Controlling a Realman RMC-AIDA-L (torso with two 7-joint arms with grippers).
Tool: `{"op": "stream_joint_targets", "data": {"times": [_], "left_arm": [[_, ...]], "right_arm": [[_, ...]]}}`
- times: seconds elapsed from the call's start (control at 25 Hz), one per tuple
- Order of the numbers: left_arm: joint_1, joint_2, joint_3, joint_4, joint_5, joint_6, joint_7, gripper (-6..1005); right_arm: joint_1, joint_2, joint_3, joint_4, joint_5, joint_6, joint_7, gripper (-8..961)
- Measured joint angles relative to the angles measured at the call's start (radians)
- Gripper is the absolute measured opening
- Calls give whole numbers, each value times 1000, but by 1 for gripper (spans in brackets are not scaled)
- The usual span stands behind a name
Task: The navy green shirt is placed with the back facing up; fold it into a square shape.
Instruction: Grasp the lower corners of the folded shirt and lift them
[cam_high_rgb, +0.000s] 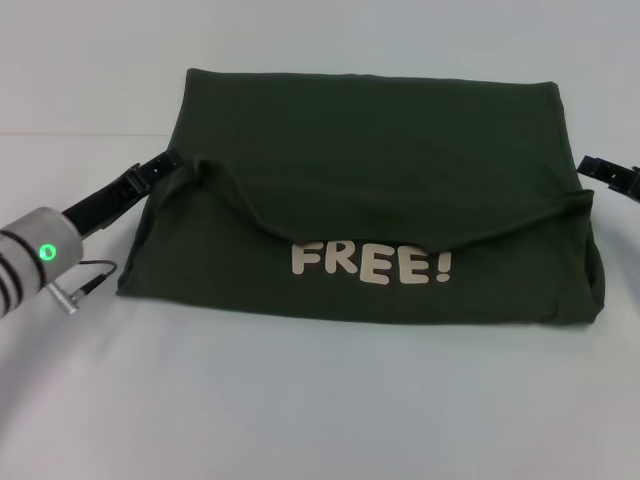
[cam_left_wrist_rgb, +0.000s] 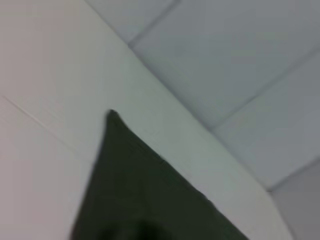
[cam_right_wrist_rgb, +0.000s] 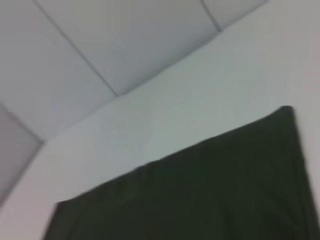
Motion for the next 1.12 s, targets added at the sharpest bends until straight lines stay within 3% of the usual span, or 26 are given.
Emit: {"op": "stream_joint_targets", "data": {"times": [0.08, 0.2, 0.32, 0.4, 1.12], "left_arm": [[28, 11, 25, 39, 40, 80, -78, 663], [59, 17, 54, 127, 152, 168, -196, 777], [76, 18, 63, 189, 259, 206, -235, 891], [80, 17, 64, 204, 290, 204, -232, 892], [72, 12, 126, 203, 327, 125, -181, 895]], "right_arm": [[-23, -13, 0, -3, 22, -86, -20, 562], [-50, -28, -3, -4, 29, -207, -54, 794], [-75, -34, -9, -6, 21, -304, -84, 885], [-82, -34, -11, -6, 20, -316, -90, 946], [-88, -24, -20, 5, 19, -313, -109, 946]]}}
